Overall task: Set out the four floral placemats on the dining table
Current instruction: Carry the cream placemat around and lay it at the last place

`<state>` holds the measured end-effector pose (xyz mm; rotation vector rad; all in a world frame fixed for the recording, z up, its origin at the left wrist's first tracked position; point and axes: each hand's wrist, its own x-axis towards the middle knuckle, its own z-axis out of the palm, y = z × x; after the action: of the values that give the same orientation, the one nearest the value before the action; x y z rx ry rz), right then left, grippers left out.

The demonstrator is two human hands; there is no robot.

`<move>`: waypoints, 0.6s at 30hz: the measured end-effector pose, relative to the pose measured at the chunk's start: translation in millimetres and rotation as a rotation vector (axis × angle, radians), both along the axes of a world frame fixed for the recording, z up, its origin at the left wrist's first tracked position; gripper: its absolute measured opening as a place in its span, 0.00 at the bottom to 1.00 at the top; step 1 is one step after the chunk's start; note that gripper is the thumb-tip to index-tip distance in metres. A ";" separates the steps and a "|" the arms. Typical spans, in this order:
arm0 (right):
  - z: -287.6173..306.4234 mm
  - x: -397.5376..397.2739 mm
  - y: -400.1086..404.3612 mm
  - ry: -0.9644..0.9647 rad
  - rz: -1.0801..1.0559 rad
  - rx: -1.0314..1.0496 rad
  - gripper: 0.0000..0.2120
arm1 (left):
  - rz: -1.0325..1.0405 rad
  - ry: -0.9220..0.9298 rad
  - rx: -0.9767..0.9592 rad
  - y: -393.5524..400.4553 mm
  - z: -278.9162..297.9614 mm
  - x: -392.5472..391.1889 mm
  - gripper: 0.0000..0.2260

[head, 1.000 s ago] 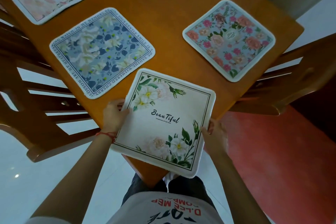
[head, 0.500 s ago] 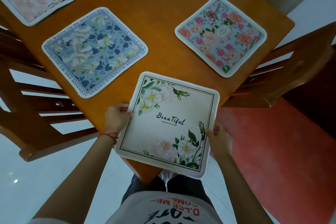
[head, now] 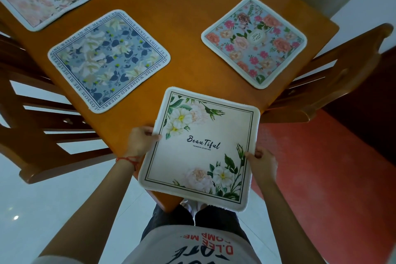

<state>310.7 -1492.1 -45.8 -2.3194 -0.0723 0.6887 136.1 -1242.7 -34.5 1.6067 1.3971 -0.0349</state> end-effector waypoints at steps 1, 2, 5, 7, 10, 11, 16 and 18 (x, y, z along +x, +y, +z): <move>0.7 -0.4 -0.5 0.003 -0.005 0.009 0.08 | 0.011 -0.013 0.005 -1.1 0.7 -0.5 0.08; 1.4 -1.2 -0.9 0.004 -0.008 0.015 0.09 | 0.021 -0.019 0.009 -2.1 2.0 -1.4 0.07; 1.8 -4.2 -2.4 0.010 -0.028 0.048 0.11 | 0.043 -0.038 0.005 -3.5 5.0 -5.6 0.06; 2.4 -6.0 -3.2 0.012 -0.032 0.082 0.11 | 0.060 -0.060 -0.002 -4.6 7.4 -10.0 0.05; 3.9 -7.7 -4.4 0.012 -0.024 0.121 0.10 | 0.105 -0.087 -0.021 -6.9 8.5 -19.9 0.02; 5.1 -7.9 -4.2 0.006 -0.018 0.130 0.10 | 0.124 -0.096 -0.030 -8.0 8.3 -23.7 0.05; 12.7 -9.7 -0.4 -0.002 0.006 0.212 0.08 | 0.216 -0.146 -0.059 -17.2 10.5 -40.2 0.06; 15.9 -11.0 1.2 0.001 0.010 0.250 0.06 | 0.253 -0.169 -0.059 -21.1 11.0 -47.1 0.06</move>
<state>299.7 -1490.9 -29.9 -2.0804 -0.1604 0.6471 89.0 -1263.8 -23.4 1.3422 1.4422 0.2028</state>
